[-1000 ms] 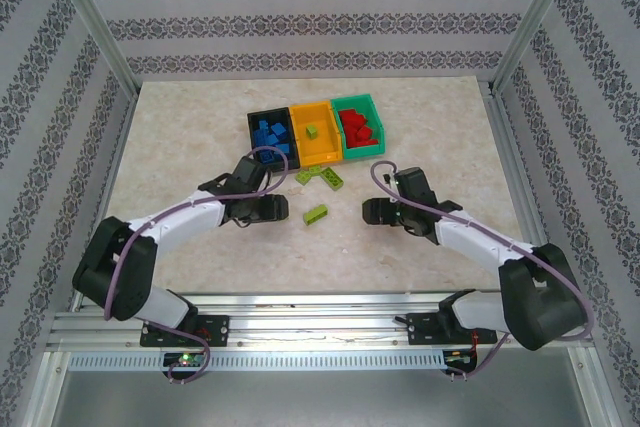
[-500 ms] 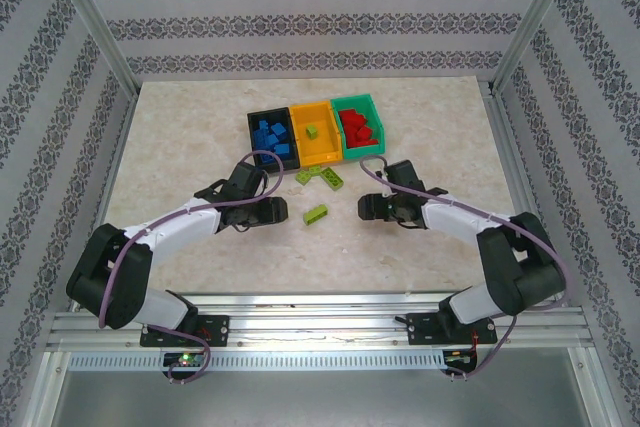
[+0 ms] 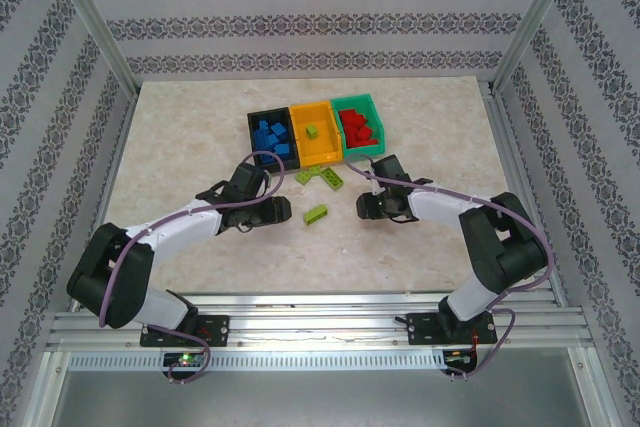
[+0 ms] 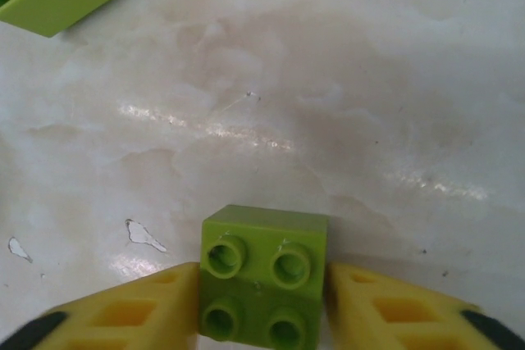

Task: Sort the legos into containers by color
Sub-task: Pick up the lego from the center of the table, then place the lego in the container.

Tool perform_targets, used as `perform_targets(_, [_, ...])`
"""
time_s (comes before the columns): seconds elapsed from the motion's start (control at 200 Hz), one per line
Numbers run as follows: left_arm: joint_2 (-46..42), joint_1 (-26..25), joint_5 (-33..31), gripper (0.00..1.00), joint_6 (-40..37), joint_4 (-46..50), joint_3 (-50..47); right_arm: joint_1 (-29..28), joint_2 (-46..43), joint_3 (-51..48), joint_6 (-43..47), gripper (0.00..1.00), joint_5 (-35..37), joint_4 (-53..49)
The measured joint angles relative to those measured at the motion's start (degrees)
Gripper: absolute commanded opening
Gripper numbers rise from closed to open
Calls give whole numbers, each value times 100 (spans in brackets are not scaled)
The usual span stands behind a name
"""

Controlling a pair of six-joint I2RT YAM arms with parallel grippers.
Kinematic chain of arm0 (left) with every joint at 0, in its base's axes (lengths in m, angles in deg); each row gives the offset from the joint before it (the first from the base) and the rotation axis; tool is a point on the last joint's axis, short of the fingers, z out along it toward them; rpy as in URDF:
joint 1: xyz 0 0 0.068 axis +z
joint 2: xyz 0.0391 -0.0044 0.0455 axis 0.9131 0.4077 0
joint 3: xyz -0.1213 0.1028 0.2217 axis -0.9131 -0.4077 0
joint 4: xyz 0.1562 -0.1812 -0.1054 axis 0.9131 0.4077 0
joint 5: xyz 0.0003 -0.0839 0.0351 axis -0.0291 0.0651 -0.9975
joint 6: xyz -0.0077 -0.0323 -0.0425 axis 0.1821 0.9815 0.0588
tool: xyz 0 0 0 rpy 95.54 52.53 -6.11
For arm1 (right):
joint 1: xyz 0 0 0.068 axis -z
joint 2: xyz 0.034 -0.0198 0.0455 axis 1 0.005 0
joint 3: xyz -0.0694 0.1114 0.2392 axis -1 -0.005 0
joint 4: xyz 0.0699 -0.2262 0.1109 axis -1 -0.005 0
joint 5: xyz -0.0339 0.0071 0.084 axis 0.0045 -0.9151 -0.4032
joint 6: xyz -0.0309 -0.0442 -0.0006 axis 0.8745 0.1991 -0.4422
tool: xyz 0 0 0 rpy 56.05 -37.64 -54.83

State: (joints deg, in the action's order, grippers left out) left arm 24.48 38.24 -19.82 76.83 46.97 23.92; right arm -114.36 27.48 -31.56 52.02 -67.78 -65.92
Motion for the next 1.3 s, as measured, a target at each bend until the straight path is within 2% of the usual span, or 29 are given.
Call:
perform_targets(0.41, [85, -39, 59, 61, 85, -160, -48, 0, -118, 199, 96, 30, 17, -291])
perform_targets(0.719, [236, -267, 140, 61, 195, -269, -74, 20, -79, 1296, 98, 30, -339, -361])
perform_targets(1.154, [212, -533, 96, 61, 369, -273, -133, 160, 1558, 3648, -153, 34, -999, -299])
perform_targets(1.299, [129, -535, 59, 61, 398, -273, -160, 164, 2120, 4332, -299, 48, -1075, -273])
